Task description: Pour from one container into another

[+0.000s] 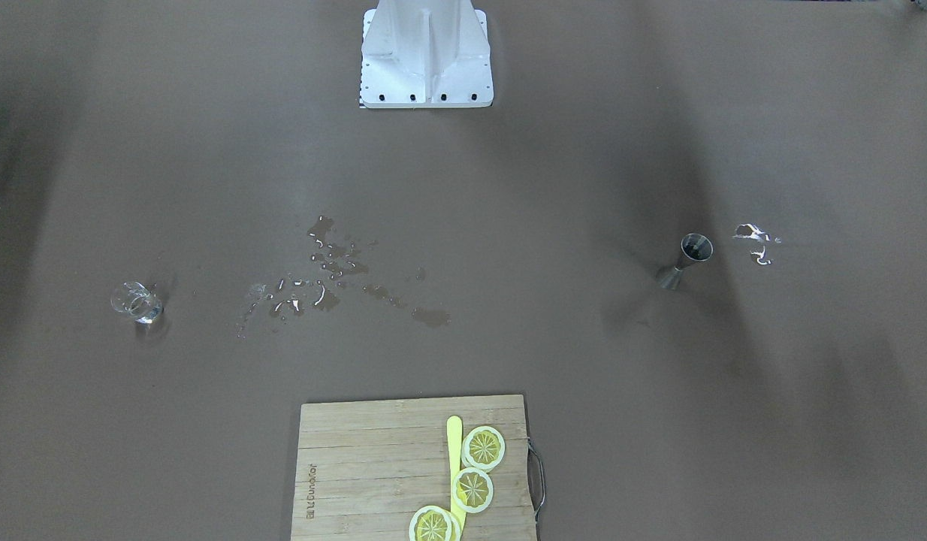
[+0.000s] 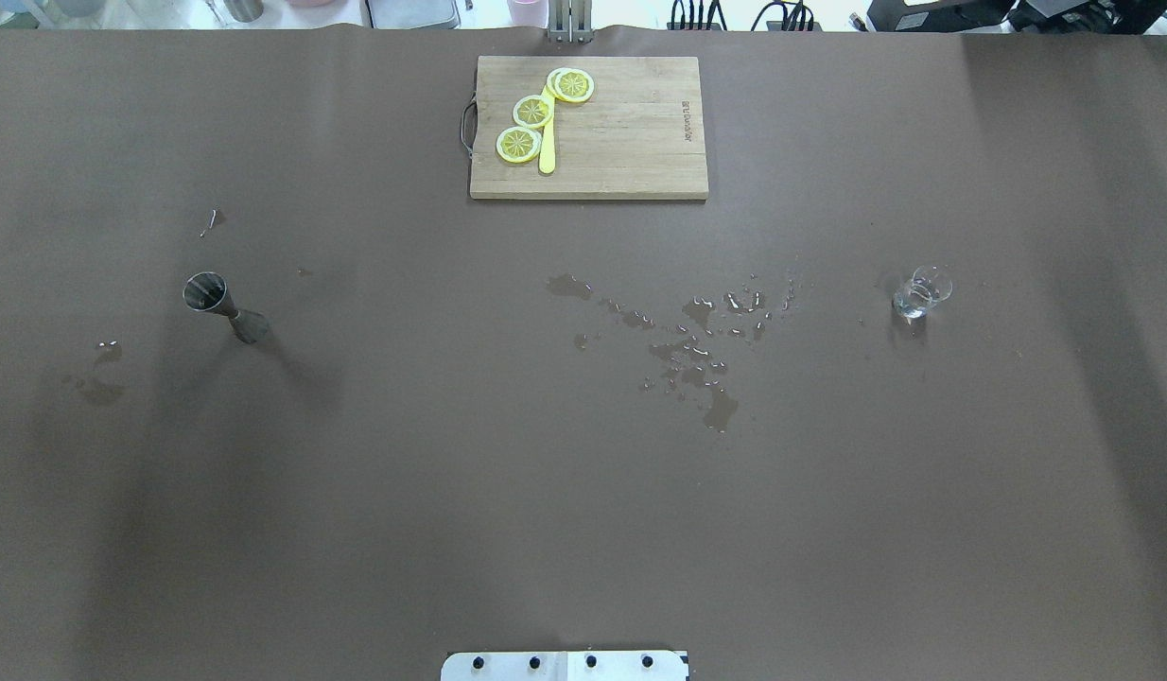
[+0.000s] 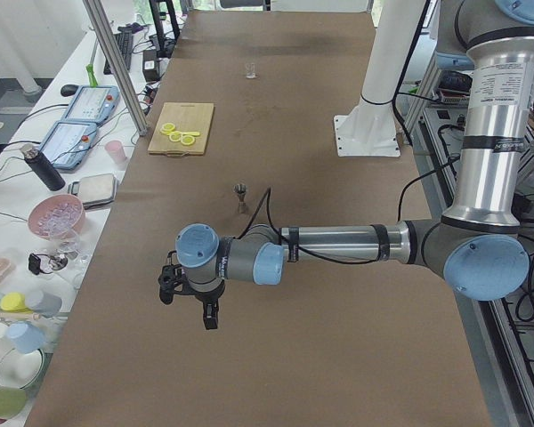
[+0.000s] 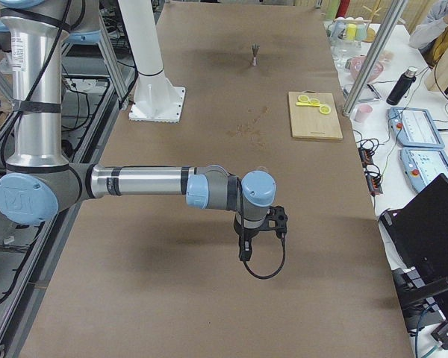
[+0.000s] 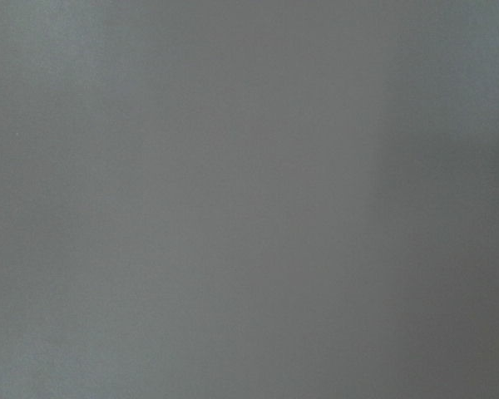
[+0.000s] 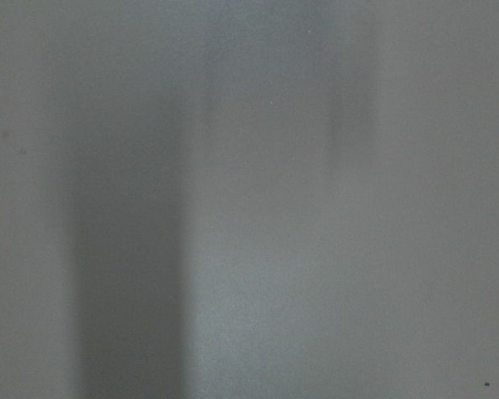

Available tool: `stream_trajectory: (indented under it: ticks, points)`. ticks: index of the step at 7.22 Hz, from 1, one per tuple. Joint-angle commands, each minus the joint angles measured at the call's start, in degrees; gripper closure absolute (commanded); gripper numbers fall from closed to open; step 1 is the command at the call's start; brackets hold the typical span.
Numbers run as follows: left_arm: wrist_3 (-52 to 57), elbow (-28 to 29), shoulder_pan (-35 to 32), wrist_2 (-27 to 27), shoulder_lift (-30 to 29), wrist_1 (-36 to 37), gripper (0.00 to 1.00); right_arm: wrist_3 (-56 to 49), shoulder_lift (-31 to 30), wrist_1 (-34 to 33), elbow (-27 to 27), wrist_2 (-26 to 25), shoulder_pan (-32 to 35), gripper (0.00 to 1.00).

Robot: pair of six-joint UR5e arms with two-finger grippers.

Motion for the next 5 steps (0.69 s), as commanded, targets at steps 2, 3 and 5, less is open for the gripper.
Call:
stream_trajectory:
  ticks: [2,3,5]
  points:
    - [-0.02,0.01,0.0,0.0,-0.02,0.0,0.01,0.04,0.07,0.0,-0.08,-0.35,0.0,0.0]
    - [-0.02,0.09,0.0,0.0,-0.02,0.0,0.01,0.04,0.15,0.0,-0.08,-0.44,0.0,0.0]
    - [-0.02,0.01,0.0,-0.09,-0.02,0.0,0.01,-0.22,0.85,0.0,0.0,0.08,0.0,0.0]
